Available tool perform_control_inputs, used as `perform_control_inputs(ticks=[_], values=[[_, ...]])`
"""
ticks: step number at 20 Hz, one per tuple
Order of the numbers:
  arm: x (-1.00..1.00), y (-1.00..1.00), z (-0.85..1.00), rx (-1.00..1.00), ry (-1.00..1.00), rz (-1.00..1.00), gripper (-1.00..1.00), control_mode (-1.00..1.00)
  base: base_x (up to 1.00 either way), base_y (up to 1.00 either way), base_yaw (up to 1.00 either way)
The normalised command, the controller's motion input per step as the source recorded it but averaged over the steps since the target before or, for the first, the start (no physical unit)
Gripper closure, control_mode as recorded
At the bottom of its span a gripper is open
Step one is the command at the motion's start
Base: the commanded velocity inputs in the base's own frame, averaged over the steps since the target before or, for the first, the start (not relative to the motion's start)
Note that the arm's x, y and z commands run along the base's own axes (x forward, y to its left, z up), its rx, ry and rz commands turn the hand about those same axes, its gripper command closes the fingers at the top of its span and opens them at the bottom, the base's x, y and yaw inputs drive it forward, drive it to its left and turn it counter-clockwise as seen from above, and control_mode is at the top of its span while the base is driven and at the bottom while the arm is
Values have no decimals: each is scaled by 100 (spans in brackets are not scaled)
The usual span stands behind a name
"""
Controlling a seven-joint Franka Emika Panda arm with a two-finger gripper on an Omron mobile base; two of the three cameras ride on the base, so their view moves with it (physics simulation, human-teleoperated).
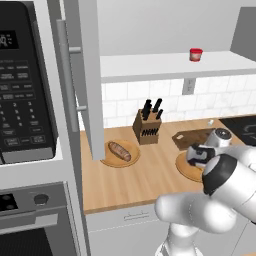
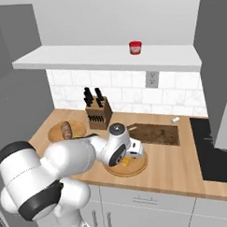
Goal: From the different types of pastries on the counter, select a croissant and place it on the cutting board. Then retrieve a jar of jam from the cabinet and place it alongside the croissant on the cutting board.
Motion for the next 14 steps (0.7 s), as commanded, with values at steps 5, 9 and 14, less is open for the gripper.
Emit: perform_control_inputs(ticks=[5,9,14], values=[[15,0,-28,0,0,-4,-100,-100,0,0,0],[19,-1,-27,0,0,-1,-100,-100,0,0,0],[2,0,-38,0,2,0,100,-100,0,0,0]])
